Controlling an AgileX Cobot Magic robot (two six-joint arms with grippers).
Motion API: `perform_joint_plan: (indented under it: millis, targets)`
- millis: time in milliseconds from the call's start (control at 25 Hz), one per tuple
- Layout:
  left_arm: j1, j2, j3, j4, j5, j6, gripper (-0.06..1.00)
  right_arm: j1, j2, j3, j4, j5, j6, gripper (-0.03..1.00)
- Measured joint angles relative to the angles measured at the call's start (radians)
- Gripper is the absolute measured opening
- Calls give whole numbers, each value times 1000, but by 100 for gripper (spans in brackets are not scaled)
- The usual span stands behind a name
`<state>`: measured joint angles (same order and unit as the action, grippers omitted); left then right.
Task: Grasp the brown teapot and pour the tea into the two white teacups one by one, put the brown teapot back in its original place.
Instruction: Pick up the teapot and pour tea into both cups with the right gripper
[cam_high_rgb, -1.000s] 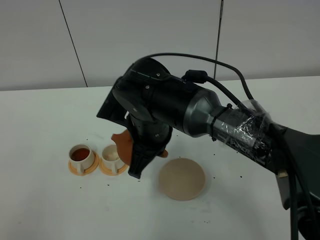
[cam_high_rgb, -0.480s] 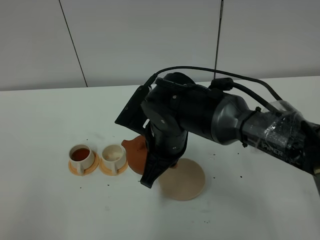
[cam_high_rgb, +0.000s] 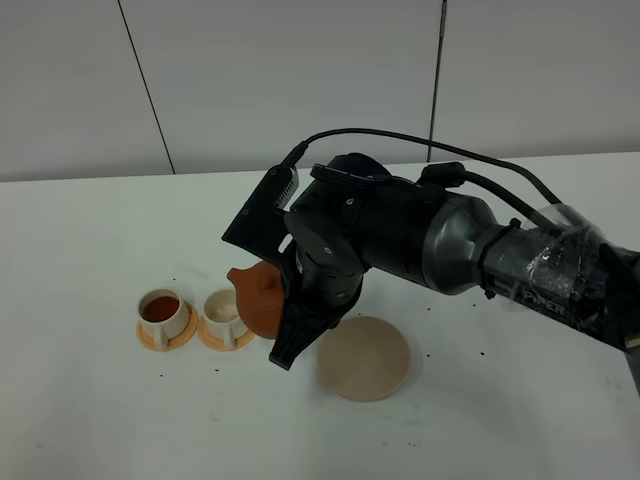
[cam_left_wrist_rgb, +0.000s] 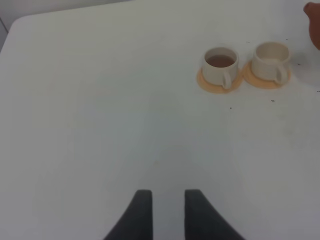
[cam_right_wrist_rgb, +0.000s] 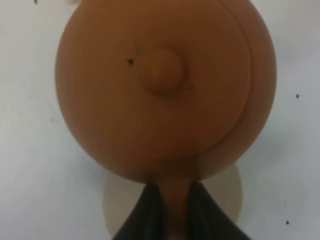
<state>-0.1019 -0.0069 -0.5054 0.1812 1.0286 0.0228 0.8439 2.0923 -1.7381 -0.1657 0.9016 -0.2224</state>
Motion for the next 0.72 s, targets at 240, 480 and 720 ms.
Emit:
perform_joint_plan:
  millis: [240,480,720]
  targets:
    - [0,0,0,0,0,0,23,0,12,0,9,-5,-1,9]
    - [0,0,0,0,0,0,23,0,40,0,26,-12,-12,9]
    - [0,0,0,0,0,1,23,0,65,0,28,-26,-15,9]
